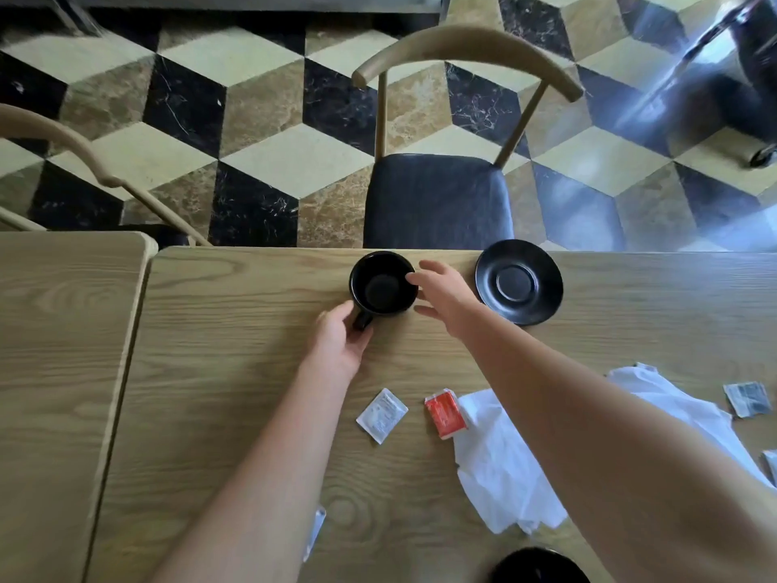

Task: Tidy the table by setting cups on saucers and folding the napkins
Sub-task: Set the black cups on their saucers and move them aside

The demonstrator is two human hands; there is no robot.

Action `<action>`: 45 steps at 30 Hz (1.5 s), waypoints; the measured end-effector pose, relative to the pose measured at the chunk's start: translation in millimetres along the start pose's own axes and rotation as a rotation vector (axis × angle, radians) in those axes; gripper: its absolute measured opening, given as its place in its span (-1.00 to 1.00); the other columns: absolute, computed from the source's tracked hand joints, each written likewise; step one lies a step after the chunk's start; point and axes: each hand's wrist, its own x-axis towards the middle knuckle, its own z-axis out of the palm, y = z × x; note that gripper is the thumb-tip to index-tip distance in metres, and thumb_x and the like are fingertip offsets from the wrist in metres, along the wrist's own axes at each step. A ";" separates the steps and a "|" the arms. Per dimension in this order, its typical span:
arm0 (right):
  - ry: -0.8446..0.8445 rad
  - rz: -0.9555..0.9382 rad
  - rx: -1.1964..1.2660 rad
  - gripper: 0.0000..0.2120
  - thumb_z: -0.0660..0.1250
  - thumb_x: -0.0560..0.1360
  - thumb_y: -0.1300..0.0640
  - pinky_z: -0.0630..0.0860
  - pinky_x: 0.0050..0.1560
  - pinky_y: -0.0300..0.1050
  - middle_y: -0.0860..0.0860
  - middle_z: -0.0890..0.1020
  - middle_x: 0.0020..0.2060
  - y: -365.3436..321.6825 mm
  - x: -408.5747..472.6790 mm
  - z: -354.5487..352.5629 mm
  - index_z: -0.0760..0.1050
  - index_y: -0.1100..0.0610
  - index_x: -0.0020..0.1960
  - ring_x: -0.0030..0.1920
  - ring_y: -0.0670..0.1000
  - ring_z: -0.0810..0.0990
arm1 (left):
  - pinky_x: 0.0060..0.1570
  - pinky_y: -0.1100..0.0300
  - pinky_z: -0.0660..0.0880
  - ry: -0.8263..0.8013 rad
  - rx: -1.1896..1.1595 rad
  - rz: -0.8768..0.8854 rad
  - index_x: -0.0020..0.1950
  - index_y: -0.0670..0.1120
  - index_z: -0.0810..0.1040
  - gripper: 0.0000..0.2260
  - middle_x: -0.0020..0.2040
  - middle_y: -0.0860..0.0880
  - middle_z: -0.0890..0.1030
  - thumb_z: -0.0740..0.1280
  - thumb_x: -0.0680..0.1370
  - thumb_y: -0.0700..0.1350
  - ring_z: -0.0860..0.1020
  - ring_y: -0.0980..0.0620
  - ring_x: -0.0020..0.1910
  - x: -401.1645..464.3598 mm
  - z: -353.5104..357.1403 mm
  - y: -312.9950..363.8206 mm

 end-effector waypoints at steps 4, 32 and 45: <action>-0.022 0.003 -0.030 -0.61 0.32 0.55 0.20 0.65 0.14 0.09 0.03 0.61 0.14 -2.2 15.5 7.7 0.54 -0.02 0.34 0.12 0.01 0.59 | 0.09 0.00 0.61 -0.068 0.098 0.100 0.14 -0.12 0.56 -0.86 0.15 -0.10 0.60 0.39 0.59 -0.18 0.58 -0.06 0.15 9.9 -3.9 -3.8; 0.337 -0.102 0.320 -0.79 0.34 0.51 0.33 0.70 0.00 -0.02 0.14 0.65 -0.12 50.8 -12.8 -166.2 0.66 0.25 0.10 -0.14 0.03 0.62 | 0.12 -0.09 0.62 -0.196 0.901 0.334 -0.04 -0.01 0.52 -0.63 0.02 -0.07 0.66 0.46 0.20 0.01 0.67 -0.09 0.03 -3.7 144.2 -96.8; 0.386 -0.038 0.358 -0.88 0.34 0.50 0.31 0.69 -0.07 -0.10 0.16 0.65 -0.09 44.2 16.6 -182.2 0.62 0.15 -0.05 -0.10 0.08 0.66 | 0.16 -0.05 0.61 -0.200 0.924 0.358 0.05 -0.11 0.57 -0.60 -0.07 0.00 0.63 0.43 0.25 -0.01 0.67 -0.05 -0.02 4.5 171.9 -109.4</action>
